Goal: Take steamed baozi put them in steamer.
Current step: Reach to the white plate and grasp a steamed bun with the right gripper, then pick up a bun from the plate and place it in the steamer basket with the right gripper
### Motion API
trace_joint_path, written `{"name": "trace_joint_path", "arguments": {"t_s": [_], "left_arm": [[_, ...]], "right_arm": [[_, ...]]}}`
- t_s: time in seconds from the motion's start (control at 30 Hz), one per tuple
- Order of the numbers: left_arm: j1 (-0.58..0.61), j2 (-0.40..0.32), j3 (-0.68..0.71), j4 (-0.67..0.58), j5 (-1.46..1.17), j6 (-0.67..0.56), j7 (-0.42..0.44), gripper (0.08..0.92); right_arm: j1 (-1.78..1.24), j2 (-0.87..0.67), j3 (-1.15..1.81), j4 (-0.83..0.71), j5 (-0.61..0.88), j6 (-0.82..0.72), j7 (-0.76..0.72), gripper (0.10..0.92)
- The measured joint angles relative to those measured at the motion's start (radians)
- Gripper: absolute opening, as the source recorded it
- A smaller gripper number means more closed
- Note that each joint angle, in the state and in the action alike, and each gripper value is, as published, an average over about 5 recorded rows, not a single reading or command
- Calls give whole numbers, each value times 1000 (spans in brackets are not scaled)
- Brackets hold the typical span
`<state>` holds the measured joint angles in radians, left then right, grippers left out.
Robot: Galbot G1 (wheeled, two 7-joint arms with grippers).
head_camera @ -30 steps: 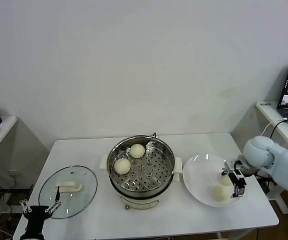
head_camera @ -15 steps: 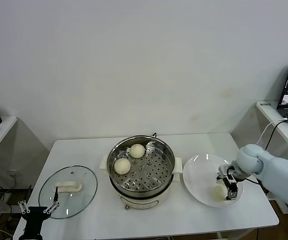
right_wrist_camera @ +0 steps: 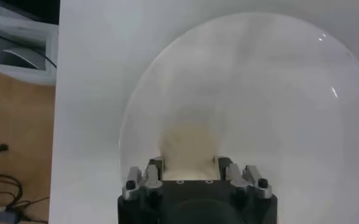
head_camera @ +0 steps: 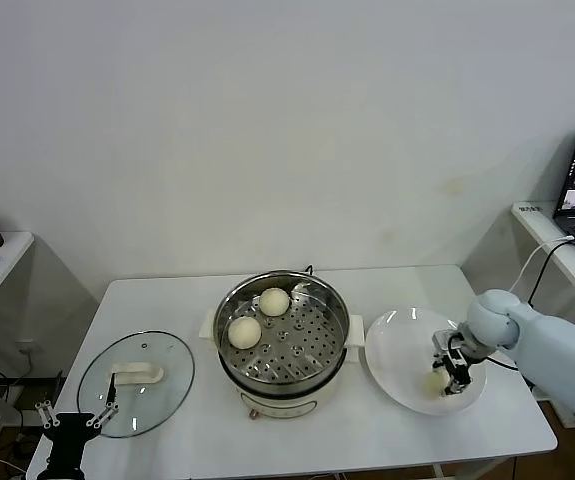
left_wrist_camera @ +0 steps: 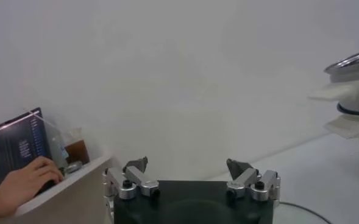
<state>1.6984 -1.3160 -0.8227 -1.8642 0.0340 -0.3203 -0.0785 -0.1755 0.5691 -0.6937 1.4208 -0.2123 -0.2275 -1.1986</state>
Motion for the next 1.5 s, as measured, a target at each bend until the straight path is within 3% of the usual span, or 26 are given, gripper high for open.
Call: {"name": "trace_joint_path", "arguments": {"t_s": [0.47, 0.9, 1.5], "left_arm": [[-17, 19, 5, -10, -17, 3, 5, 823], [-32, 24, 8, -5, -22, 3, 6, 823], [-16, 9, -29, -17, -32, 0, 6, 823]], "right_arm": [[364, 22, -133, 16, 193, 55, -76, 510], [705, 241, -354, 85, 383, 200, -56, 524], [722, 608, -556, 30, 258, 504, 9, 543]]}}
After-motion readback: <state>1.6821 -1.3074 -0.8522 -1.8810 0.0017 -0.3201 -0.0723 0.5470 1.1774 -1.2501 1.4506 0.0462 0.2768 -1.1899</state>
